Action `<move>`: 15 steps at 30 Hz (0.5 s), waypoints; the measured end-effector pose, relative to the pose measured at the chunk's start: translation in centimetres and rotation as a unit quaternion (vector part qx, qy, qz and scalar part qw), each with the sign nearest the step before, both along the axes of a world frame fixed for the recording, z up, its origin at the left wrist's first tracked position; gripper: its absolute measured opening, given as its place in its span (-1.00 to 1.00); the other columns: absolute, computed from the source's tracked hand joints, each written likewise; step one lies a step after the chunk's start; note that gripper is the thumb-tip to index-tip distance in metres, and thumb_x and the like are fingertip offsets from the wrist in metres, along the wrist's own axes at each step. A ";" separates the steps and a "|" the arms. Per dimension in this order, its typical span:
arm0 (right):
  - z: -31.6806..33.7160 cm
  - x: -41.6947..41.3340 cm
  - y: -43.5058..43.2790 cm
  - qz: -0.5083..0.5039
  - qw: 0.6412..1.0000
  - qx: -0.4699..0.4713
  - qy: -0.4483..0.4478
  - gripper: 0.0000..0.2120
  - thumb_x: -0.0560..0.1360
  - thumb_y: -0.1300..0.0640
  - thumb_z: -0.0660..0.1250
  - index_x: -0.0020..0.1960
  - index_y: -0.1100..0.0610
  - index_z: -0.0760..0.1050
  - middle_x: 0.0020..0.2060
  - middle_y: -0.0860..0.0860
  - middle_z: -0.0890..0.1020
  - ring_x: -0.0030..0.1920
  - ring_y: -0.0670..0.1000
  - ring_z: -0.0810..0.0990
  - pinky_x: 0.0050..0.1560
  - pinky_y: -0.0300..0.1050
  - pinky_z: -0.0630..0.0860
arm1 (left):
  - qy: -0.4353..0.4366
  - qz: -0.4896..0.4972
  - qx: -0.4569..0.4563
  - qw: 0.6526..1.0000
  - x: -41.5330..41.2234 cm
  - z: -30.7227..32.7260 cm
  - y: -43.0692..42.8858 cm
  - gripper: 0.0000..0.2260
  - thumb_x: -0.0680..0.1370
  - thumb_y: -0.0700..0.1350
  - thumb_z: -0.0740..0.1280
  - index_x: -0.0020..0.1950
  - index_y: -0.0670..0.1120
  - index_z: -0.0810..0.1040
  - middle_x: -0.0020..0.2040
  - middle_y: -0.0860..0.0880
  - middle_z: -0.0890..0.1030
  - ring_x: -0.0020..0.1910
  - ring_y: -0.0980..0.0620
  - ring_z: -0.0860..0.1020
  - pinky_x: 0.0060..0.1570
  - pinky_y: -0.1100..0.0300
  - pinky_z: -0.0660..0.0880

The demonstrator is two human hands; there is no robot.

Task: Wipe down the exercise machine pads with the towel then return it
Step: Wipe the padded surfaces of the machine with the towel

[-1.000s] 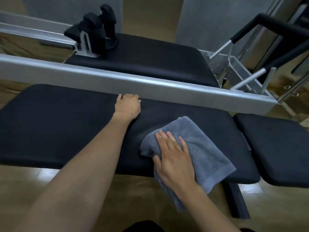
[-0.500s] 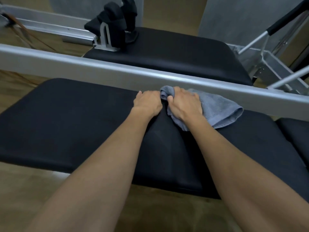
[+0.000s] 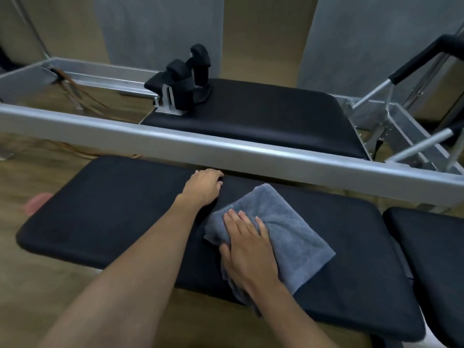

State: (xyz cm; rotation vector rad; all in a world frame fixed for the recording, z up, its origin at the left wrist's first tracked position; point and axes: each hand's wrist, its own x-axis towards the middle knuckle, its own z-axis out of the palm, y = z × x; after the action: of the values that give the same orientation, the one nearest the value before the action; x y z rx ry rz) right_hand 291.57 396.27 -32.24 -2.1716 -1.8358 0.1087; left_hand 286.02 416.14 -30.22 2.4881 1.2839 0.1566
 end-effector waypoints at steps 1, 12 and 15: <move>-0.1 0.1 0.1 0.007 1.000 0.003 0.004 -0.41 0.54 -0.07 -0.02 0.55 0.03 0.16 0.53 -0.03 0.26 0.53 -0.05 0.14 0.47 -0.07 -0.26 | 0.006 0.007 0.012 1.000 -0.4 0.2 -0.3 -0.67 0.62 -0.08 0.18 0.38 -0.06 0.46 0.34 -0.12 0.51 0.28 -0.16 0.46 0.36 -0.03 0.27; -0.4 -1.9 -1.3 0.014 0.998 0.043 0.043 -0.38 0.53 -0.34 -0.02 0.49 -0.08 0.28 0.47 -0.14 0.35 0.49 -0.15 0.20 0.51 -0.06 -0.17 | 0.079 0.042 0.055 0.994 -5.8 0.6 1.2 -0.65 0.64 0.01 0.14 0.38 -0.08 0.44 0.32 -0.13 0.49 0.25 -0.16 0.47 0.25 -0.07 0.38; 0.5 -0.6 -0.8 -0.103 0.992 0.068 0.028 -0.31 0.53 -0.42 -0.20 0.48 -0.11 0.28 0.49 -0.11 0.33 0.52 -0.08 0.14 0.51 0.09 -0.19 | 0.114 0.041 0.059 0.991 -5.3 0.0 1.5 -0.66 0.64 0.04 0.13 0.33 -0.08 0.47 0.29 -0.11 0.51 0.22 -0.17 0.50 0.18 -0.04 0.40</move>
State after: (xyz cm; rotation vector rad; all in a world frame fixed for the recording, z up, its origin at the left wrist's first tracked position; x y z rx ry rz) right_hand 291.01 395.51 -31.75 -2.2216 -1.5316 -0.0001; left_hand 280.74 417.67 -30.17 2.6152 1.5097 -0.0351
